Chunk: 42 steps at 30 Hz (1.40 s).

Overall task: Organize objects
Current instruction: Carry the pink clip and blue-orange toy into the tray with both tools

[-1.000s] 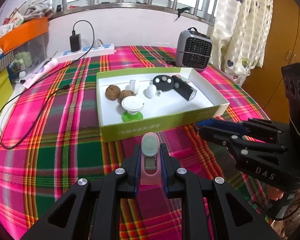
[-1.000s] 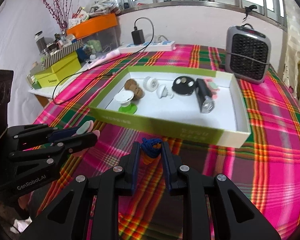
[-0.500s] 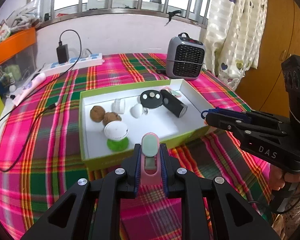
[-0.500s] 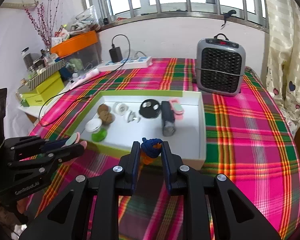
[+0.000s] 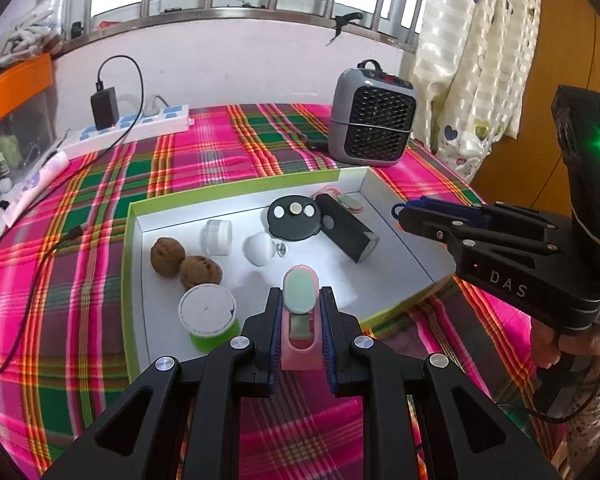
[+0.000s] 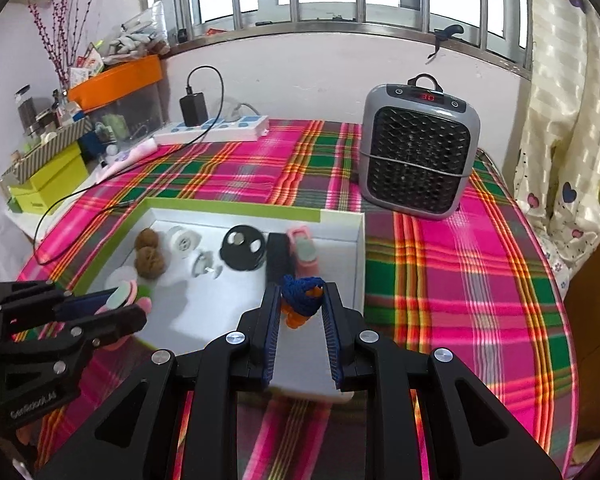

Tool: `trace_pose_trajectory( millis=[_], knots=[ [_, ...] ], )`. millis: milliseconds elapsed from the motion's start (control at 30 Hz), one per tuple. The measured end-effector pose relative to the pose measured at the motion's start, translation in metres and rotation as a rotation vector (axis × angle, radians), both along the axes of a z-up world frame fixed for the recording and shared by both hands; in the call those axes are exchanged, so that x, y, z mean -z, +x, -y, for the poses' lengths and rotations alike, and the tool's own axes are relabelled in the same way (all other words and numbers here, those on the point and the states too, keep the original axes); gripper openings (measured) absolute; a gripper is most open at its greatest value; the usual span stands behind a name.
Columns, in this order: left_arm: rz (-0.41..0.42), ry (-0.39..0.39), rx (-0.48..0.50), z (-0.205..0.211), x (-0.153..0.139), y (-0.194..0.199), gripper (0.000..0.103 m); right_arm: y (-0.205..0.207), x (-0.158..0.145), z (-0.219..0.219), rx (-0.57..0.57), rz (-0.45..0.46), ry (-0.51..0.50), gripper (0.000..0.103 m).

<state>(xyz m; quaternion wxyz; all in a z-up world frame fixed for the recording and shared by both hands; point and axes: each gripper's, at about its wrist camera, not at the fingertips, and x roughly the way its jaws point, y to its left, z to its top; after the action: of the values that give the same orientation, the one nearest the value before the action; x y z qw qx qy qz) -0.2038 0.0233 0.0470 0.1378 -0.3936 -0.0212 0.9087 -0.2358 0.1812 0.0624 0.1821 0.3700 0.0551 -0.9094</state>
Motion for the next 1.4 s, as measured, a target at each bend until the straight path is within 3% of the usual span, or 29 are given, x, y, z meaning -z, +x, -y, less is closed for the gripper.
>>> trace_pose_trajectory(
  millis=[700,1400],
  knots=[
    [0.050,-0.025,0.001,-0.011,0.019,-0.039,0.016,-0.039,0.024,0.005,-0.010,0.072,0.023,0.022],
    [0.058,-0.040,-0.003,-0.015,0.025,-0.045,0.016,-0.043,0.026,0.002,-0.010,0.080,-0.009,0.024]
  ],
)
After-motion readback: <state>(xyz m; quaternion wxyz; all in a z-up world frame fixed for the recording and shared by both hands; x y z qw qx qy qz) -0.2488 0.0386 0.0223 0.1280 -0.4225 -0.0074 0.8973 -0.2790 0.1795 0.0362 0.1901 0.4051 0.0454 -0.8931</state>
